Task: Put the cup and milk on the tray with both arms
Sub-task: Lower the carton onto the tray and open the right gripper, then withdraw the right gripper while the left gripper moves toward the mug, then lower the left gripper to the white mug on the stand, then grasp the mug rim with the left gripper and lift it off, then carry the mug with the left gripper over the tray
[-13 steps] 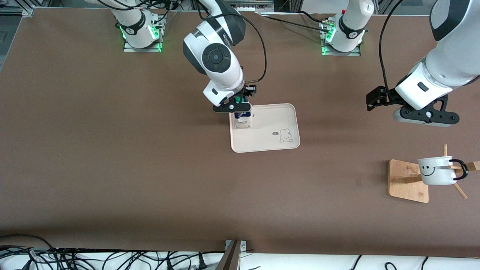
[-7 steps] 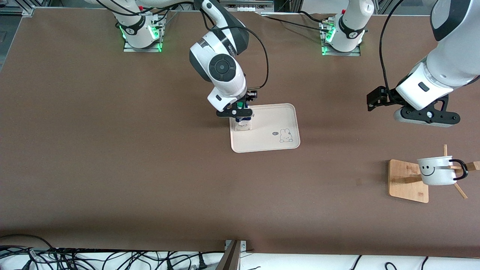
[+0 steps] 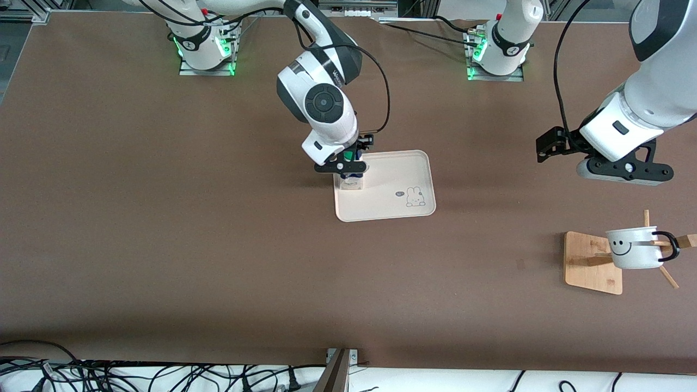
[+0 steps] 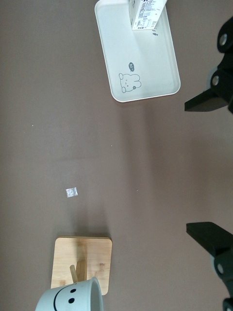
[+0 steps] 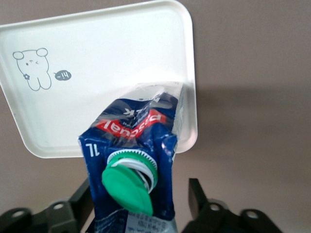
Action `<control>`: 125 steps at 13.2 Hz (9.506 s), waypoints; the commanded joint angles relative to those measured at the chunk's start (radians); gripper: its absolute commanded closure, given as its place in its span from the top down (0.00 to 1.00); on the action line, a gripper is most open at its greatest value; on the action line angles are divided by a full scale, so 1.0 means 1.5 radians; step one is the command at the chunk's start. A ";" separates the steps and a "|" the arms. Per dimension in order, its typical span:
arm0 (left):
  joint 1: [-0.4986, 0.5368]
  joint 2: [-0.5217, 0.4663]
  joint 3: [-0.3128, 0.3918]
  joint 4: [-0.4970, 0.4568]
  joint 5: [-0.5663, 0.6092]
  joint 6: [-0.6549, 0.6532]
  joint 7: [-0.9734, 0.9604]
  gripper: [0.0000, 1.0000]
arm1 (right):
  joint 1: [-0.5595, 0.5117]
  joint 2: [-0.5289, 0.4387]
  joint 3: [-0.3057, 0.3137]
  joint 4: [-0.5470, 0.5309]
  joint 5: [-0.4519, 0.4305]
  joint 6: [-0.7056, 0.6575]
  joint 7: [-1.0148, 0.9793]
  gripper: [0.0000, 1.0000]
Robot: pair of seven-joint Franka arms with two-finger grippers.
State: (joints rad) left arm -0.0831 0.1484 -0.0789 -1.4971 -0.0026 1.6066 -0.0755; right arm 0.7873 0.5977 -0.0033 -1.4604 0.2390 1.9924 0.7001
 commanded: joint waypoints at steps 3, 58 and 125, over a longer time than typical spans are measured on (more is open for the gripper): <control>-0.004 0.049 0.004 0.051 0.013 -0.013 0.011 1.00 | -0.004 -0.015 -0.015 0.054 -0.012 -0.014 0.044 1.00; 0.239 0.023 -0.060 -0.441 0.068 0.914 -0.330 0.58 | -0.460 -0.415 0.001 -0.079 -0.150 -0.323 -0.433 1.00; 0.062 0.246 -0.294 0.075 -0.116 -0.215 -0.272 0.00 | -0.457 -0.416 0.005 -0.079 -0.144 -0.313 -0.433 1.00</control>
State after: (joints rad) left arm 0.0554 0.4168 -0.5241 -1.4504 -0.2185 1.2753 -0.4603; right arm 0.1077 -0.0334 -0.0030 -1.5965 0.0154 1.5257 0.0500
